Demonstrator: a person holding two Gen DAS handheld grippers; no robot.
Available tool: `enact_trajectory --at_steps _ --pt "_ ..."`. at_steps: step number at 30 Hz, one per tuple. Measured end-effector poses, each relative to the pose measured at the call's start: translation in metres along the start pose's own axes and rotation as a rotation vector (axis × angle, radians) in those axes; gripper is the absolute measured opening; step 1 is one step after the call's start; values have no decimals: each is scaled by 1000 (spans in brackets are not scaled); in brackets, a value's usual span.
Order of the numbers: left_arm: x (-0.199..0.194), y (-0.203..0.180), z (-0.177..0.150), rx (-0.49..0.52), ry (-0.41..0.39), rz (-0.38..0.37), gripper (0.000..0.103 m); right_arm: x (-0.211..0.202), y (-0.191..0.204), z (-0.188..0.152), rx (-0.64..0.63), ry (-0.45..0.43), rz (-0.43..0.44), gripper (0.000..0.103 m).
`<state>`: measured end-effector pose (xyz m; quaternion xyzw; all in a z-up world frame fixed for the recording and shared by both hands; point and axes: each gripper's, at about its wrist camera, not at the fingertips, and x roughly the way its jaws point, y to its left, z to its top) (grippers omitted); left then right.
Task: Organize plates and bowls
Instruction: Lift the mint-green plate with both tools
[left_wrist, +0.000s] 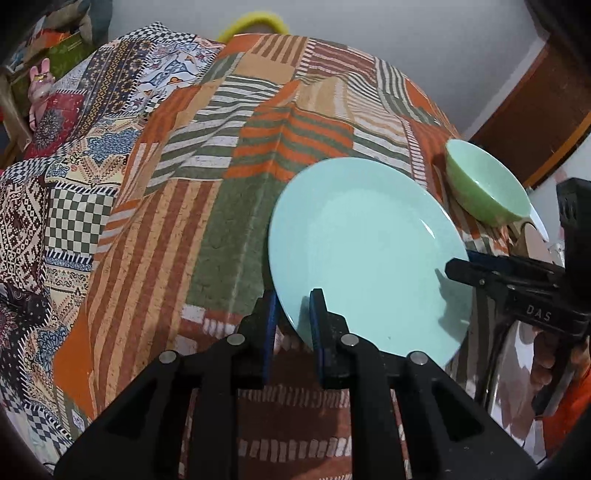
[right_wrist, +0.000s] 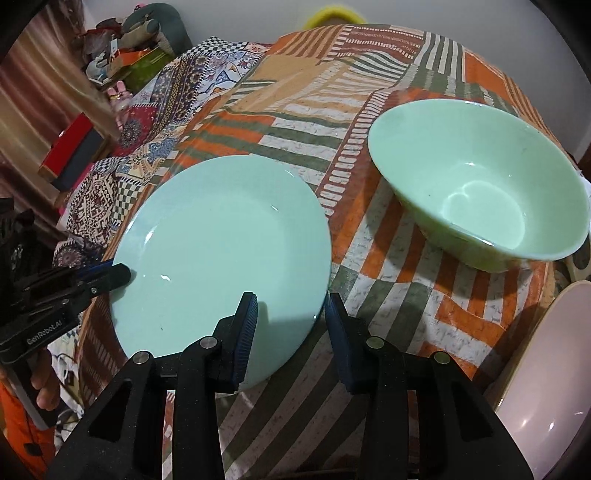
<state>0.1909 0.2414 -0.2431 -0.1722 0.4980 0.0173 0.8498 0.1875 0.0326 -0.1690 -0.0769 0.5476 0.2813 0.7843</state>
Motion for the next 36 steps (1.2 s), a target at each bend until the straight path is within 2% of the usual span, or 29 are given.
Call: enact_trajectory --at_steps 9,18,22,36 --pt "19 2 18 -7 5 5 18 10 3 12 2 0 -22 35" --pt "9 -9 10 17 7 29 20 1 2 5 17 -10 -1 34" --pt "-9 -19 1 37 -24 36 20 -16 2 -2 21 -43 3 34" --pt "-99 -46 -17 27 -168 -9 20 -86 17 -21 5 -193 43 34"
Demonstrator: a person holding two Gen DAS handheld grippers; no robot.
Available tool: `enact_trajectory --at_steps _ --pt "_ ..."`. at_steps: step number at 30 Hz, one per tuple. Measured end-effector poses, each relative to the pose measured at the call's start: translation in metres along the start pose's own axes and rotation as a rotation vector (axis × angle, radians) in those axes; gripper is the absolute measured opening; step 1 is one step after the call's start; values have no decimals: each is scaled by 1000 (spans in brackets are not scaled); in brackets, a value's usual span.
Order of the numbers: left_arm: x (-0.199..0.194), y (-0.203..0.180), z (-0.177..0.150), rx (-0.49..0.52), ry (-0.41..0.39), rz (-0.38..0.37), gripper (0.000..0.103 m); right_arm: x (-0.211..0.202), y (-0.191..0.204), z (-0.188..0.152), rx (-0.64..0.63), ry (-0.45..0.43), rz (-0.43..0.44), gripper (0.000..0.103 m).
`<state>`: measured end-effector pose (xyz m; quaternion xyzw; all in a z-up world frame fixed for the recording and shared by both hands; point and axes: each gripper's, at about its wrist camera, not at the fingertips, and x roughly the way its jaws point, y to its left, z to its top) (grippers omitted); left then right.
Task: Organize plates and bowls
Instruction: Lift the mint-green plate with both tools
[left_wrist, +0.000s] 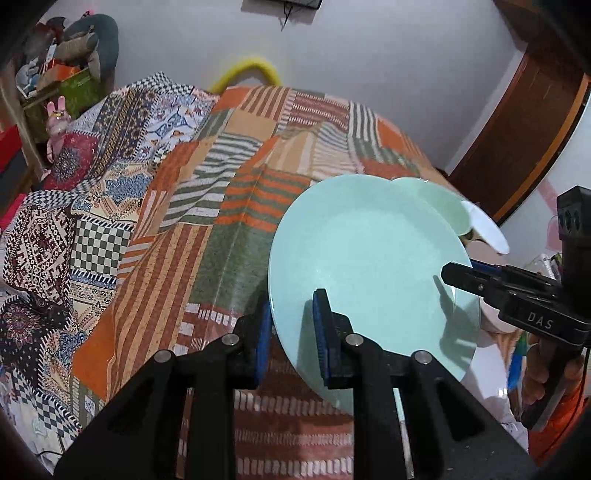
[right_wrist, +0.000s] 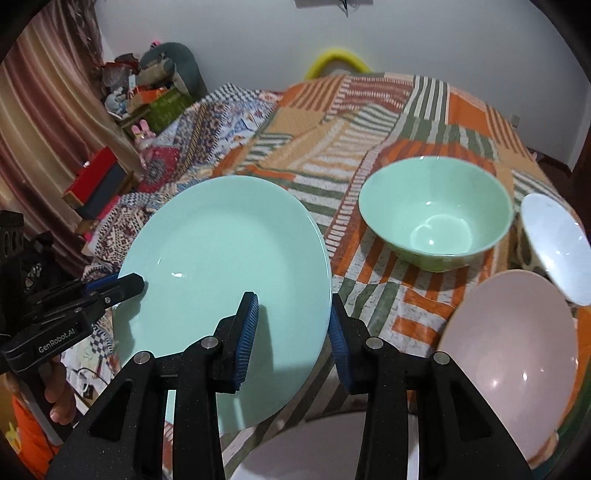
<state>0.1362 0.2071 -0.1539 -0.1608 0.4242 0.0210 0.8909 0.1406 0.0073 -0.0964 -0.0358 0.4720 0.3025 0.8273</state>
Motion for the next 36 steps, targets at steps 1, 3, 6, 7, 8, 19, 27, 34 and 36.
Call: enact_trajectory --at_steps 1,3,6,7,8,19,27,34,36 --pt "-6 -2 -2 1 -7 -4 20 -4 0 -1 -1 -7 3 34" --pt "-19 -7 -5 5 -23 -8 20 -15 1 -4 -4 -29 11 34" --pt "-35 -16 -10 13 -42 -10 20 -30 4 -12 -6 -57 18 34" --pt "-40 -18 -12 19 -48 -11 20 -34 4 -15 -6 -63 21 34" --pt "-44 -21 -14 22 -52 -13 20 -39 4 -19 -4 -71 26 34" --pt "-90 -54 -39 73 -104 -37 20 -77 -3 -52 22 -110 51 34" --pt "-101 -84 -60 121 -101 -43 20 -103 -16 -75 48 -144 54 34" --pt "-91 -108 -79 153 -45 -59 20 -117 -31 -97 92 -157 35 35" --pt "-87 -113 -83 159 -29 -63 20 -120 -37 -104 109 -154 33 35"
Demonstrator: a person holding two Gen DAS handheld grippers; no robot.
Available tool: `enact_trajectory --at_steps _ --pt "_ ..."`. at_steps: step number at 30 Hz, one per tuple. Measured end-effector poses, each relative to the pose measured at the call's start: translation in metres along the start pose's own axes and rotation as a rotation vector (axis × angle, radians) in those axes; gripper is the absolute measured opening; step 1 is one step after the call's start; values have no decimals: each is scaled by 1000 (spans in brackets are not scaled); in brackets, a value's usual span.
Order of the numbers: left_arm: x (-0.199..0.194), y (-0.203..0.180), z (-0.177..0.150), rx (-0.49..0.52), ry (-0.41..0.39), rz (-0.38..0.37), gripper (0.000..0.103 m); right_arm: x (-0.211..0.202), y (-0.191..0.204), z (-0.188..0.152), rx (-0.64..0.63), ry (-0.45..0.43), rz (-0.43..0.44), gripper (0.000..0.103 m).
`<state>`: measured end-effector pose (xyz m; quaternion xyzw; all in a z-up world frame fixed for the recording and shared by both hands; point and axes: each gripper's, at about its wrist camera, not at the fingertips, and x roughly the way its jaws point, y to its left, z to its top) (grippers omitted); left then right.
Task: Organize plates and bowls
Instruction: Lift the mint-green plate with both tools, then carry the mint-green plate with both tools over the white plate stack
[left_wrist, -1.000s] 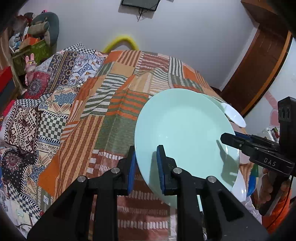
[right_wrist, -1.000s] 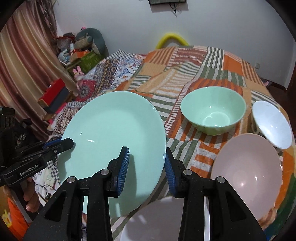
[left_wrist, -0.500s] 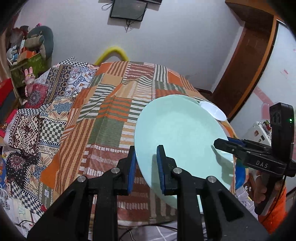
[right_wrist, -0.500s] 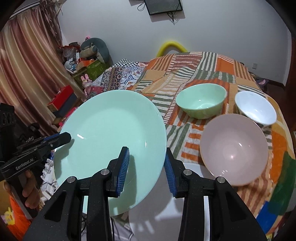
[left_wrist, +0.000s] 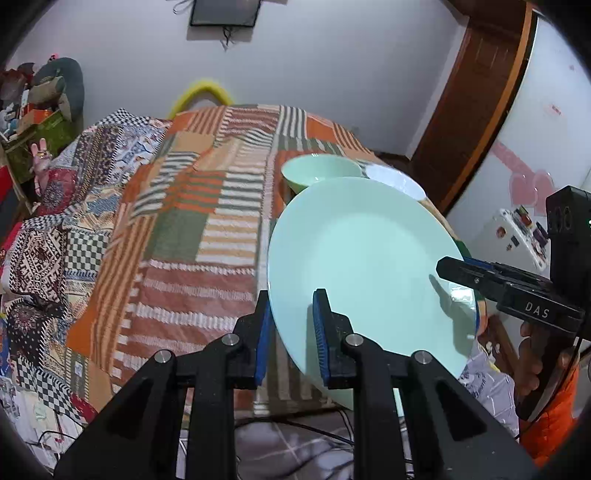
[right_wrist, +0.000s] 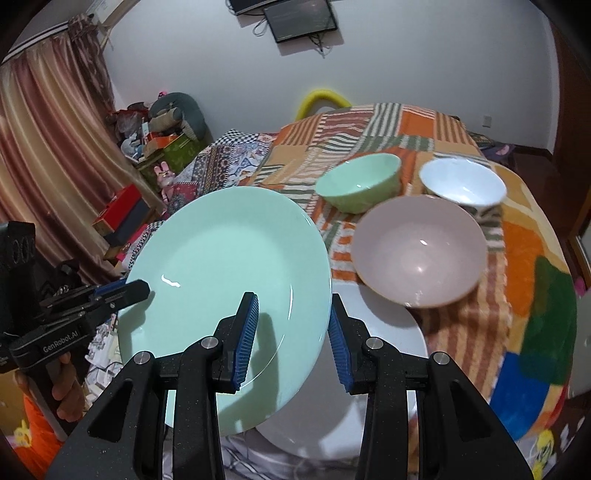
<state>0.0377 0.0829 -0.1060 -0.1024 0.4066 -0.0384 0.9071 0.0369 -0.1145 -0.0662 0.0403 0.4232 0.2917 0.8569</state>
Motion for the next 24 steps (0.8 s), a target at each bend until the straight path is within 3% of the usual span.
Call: enact_trajectory --at_steps 24 --pt "73 -29 -29 46 229 -14 20 5 -43 -59 138 114 -29 35"
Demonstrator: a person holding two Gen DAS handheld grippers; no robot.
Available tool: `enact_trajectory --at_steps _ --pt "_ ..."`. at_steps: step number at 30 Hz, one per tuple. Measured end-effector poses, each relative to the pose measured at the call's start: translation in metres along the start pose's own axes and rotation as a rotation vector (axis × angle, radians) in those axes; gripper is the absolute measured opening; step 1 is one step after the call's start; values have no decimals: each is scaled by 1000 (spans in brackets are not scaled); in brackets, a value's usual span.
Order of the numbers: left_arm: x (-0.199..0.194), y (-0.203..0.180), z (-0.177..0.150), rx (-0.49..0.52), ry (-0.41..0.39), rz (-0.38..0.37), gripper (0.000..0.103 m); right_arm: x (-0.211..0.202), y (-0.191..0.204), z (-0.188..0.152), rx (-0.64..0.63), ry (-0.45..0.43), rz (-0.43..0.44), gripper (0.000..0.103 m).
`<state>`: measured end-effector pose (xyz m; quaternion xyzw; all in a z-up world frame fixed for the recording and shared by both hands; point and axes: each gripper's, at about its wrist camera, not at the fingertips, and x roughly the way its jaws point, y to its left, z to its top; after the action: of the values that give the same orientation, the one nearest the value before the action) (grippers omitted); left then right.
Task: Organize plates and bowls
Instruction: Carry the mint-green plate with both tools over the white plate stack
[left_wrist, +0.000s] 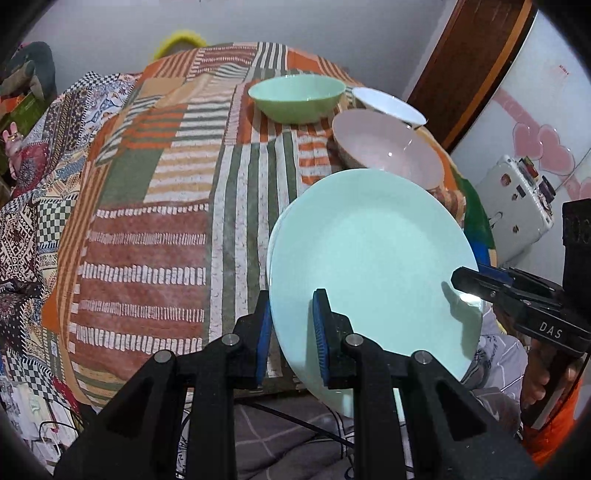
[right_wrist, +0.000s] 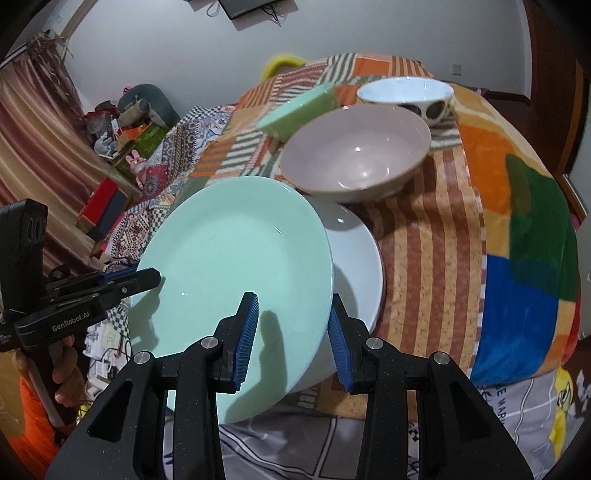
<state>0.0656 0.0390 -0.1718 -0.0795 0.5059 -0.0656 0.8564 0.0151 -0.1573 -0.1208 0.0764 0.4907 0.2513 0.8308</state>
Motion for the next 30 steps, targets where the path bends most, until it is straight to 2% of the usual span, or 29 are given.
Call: enact_trajectory --at_steps 14,30 --pt "38 1 5 5 88 9 20 15 -17 -1 66 43 -7 35" --pt "53 8 22 -6 79 40 20 26 -21 5 86 59 6 35"
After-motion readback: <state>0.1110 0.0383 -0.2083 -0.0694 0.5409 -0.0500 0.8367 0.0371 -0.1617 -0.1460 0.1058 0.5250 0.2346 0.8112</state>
